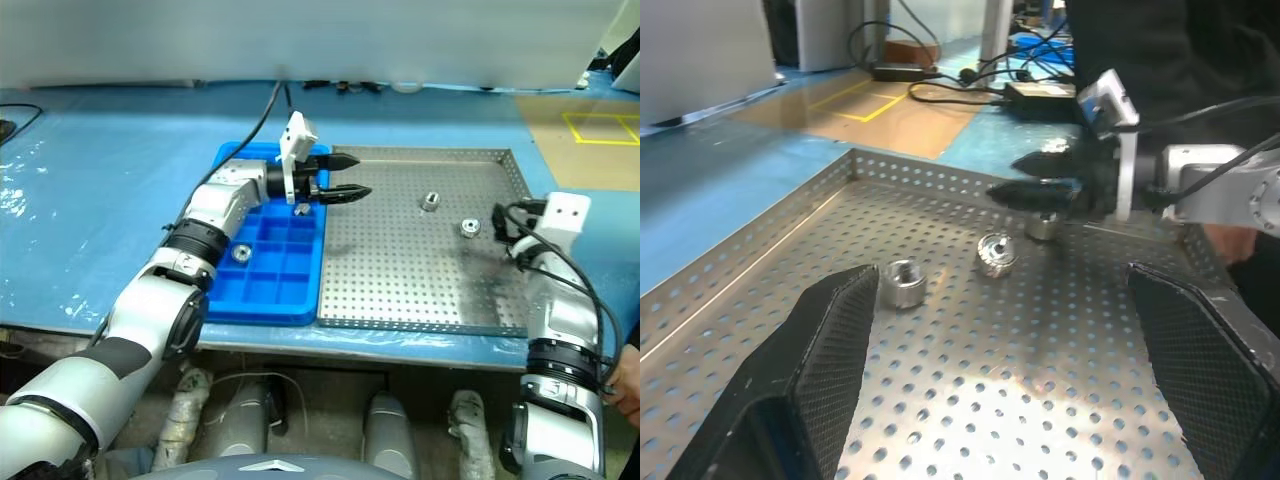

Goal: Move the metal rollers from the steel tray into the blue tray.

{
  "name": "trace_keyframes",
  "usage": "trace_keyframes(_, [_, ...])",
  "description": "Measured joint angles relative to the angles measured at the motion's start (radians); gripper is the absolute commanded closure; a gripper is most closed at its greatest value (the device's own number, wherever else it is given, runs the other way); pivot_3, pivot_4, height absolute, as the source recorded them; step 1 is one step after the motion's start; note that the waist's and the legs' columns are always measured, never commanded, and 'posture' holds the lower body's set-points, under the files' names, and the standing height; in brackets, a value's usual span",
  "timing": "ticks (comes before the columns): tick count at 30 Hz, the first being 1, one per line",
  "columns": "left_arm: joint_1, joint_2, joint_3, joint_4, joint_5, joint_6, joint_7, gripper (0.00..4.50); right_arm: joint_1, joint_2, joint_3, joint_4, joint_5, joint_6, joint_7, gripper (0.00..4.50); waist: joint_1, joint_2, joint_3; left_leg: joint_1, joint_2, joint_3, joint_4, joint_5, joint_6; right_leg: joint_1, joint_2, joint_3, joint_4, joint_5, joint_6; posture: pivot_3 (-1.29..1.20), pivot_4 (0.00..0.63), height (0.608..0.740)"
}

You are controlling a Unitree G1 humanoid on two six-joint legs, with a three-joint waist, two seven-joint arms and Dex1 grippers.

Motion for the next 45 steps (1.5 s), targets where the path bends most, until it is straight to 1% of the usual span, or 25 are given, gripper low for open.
trace_keyframes(3, [0.015,-0.004,-0.001,0.0,0.001,0.0,0.0,0.33,0.037,-0.014,-0.009,-0.001,0.005,-0.005,0.01,0.0,-0.005,0.0,0.0,0.0,0.001,0.001,0.0,-0.001,0.001,0.0,0.0,0.0,0.0,0.0,0.0,-0.37,0.15,0.74])
trace_keyframes(9, [0.019,-0.014,-0.002,-0.014,0.002,0.004,-0.001,0.33,0.063,0.027,-0.005,-0.014,0.011,-0.007,0.008,0.0,-0.011,0.0,0.0,0.002,0.001,0.001,0.0,-0.001,0.0,0.0,0.0,0.002,0.001,0.0,0.0,-0.38,0.15,0.74])
trace_keyframes(17, [0.019,-0.017,-0.005,-0.019,0.005,0.014,-0.022,0.33,0.127,0.064,-0.004,-0.104,0.039,0.002,0.003,0.0,-0.004,0.0,0.0,0.001,0.0,0.001,-0.001,-0.001,0.0,-0.001,0.0,0.002,-0.001,0.0,0.0,-0.4,0.15,0.74])
trace_keyframes(22, [0.019,-0.03,-0.008,-0.019,0.009,0.015,-0.026,0.33,0.166,0.083,-0.005,-0.162,0.058,0.01,-0.011,0.0,-0.008,0.0,0.0,0.001,0.0,0.002,-0.001,-0.001,0.001,-0.001,0.0,0.003,-0.002,0.0,0.0,-0.42,0.15,0.74])
trace_keyframes(29, [0.026,-0.035,-0.02,-0.022,0.018,0.019,-0.04,0.33,0.198,0.086,-0.003,-0.154,0.062,0.017,-0.018,0.0,-0.009,0.0,0.0,0.001,0.0,0.003,-0.002,-0.003,-0.002,-0.001,0.0,0.003,-0.003,0.0,0.0,-0.42,0.15,0.74])
trace_keyframes(32, [0.027,-0.035,-0.021,-0.026,0.021,0.024,-0.04,0.33,0.192,0.093,0.005,-0.136,0.059,0.014,-0.014,0.0,-0.009,0.0,0.0,0.001,0.0,0.003,-0.002,-0.003,-0.002,-0.001,0.0,0.003,-0.004,0.0,0.0,-0.43,0.15,0.74])
trace_keyframes(39, [0.027,-0.043,-0.025,-0.035,0.022,0.038,-0.046,0.33,0.095,0.104,0.047,-0.023,0.034,-0.019,-0.016,0.0,-0.024,0.0,0.0,0.001,0.0,0.003,-0.002,-0.003,-0.002,-0.001,0.0,0.003,-0.004,0.0,0.0,-0.45,0.15,0.74])
trace_keyframes(45, [0.028,-0.07,-0.043,-0.052,0.025,0.045,-0.071,0.33,0.087,0.107,0.052,-0.007,0.023,-0.043,-0.025,0.0,-0.031,0.0,0.0,0.0,0.0,0.003,-0.003,-0.002,0.001,-0.001,0.0,0.003,-0.005,0.0,0.0,-0.51,0.15,0.74])
